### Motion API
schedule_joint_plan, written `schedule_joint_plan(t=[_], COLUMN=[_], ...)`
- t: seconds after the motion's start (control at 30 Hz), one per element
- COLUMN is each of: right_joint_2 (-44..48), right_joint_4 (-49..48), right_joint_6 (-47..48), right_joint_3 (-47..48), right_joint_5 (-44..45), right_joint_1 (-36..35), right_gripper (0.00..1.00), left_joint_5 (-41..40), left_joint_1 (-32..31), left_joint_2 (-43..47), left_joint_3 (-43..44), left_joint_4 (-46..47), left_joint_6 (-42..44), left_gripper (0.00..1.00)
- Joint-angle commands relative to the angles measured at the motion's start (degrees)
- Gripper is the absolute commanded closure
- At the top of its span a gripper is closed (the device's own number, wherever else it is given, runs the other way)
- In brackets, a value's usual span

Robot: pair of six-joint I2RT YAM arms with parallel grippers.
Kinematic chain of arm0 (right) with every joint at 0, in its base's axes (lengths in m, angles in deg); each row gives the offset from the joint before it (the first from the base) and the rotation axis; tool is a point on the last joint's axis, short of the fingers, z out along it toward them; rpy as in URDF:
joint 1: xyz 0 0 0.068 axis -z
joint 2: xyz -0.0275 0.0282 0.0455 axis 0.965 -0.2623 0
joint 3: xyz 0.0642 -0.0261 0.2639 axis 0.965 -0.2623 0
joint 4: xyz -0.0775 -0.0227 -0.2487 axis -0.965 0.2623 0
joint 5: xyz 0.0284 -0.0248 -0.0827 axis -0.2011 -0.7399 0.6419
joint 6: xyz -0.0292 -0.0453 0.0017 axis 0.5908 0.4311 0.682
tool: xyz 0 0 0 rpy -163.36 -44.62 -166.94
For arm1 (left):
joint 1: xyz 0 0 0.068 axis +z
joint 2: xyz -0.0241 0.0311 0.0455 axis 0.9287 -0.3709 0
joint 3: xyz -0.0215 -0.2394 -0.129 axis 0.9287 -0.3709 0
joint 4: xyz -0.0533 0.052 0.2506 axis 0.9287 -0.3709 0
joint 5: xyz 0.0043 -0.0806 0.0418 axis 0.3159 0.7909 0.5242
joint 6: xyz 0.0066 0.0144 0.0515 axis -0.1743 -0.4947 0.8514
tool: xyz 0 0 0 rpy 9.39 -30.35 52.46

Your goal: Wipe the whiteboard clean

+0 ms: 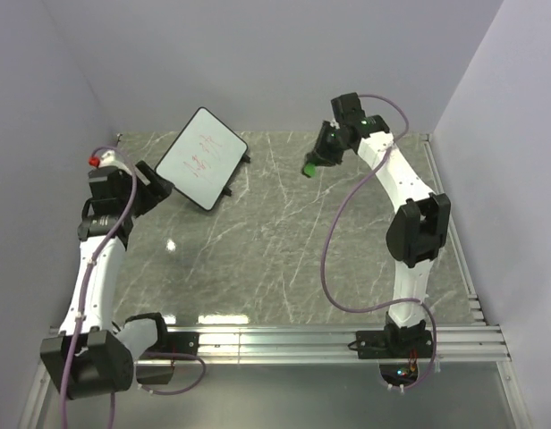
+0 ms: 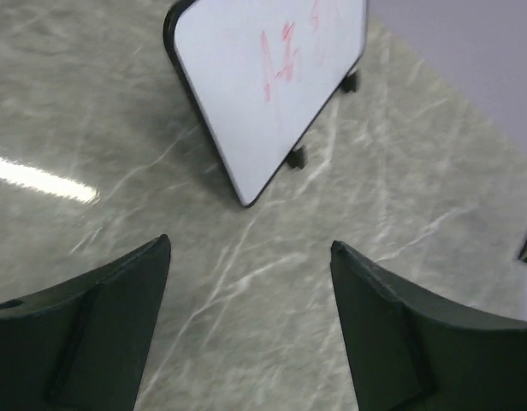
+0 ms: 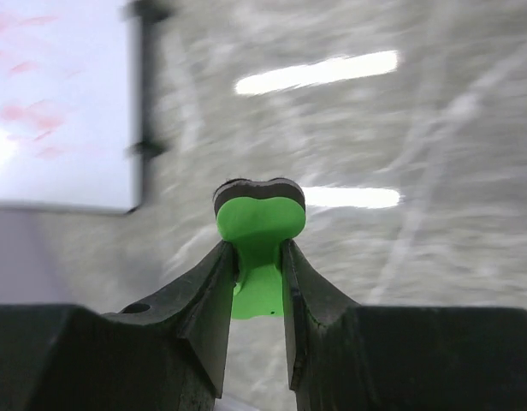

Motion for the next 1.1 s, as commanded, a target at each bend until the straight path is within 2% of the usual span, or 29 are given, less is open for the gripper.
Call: schedule_joint_plan(t=[0.0,0.03,0.1,0.2,0.33,0.37,0.6,0.67,0.83,1.07], right_joint_2=[-1.6,-2.4,-5.2,-7.6,-5.3,-3.8,-0.9,-0.7,-0.5,0.1], right_joint_4=[-1.8,-2.0,-1.5,1.3,0.0,-0.7,-2.9,-3.0,-3.0,-2.3], right_joint_6=[-4.7,-6.1,-6.8,-6.3,-4.5,-4.5,-3.3,-3.1,-2.3,-1.7], right_joint_3=[5.1,6.7,11.8,15.8,10.6,7.3,1.4,1.0,0.3,0.0], right_joint_5=[-11.1,-12.7,-14.3,-15.6,-15.1,-15.2,-14.7,-14.8,-14.9,-14.2], right_joint_1=[-2.5,-3.0,-4.4,-6.4,-7.9,-7.9,-8.1,-8.2,-8.5,-8.5], right_gripper=[1.00,1.00,1.00,1.00,1.00,1.00,1.00,1.00,1.00,1.00], left_joint_5=[17.5,21.0,21.9,23.2,27.2,31.1,39.6,40.2,36.5,30.6], left_joint_1=[6.9,11.4,15.7,16.3,16.7,16.7,16.6,16.4,14.7,14.8], left_joint_2=[-1.6,-2.6,-5.0,-11.7,-18.7,-20.0,-31.2,-33.3,-40.2,-41.1], left_joint_3=[-2.8,-3.6,-4.4,-1.9,-0.6,-0.3,4.2,6.9,16.0,20.5], left_joint_4=[14.9,19.5,22.4,25.8,34.4,38.1,45.6,45.0,33.7,26.2], left_joint_6=[-4.6,-7.1,-8.2,-7.1,-9.4,-10.0,-11.4,-10.6,-2.2,3.9], left_gripper=[0.23,0.25,0.28,0.34,0.36,0.37,0.37,0.39,0.42,0.43])
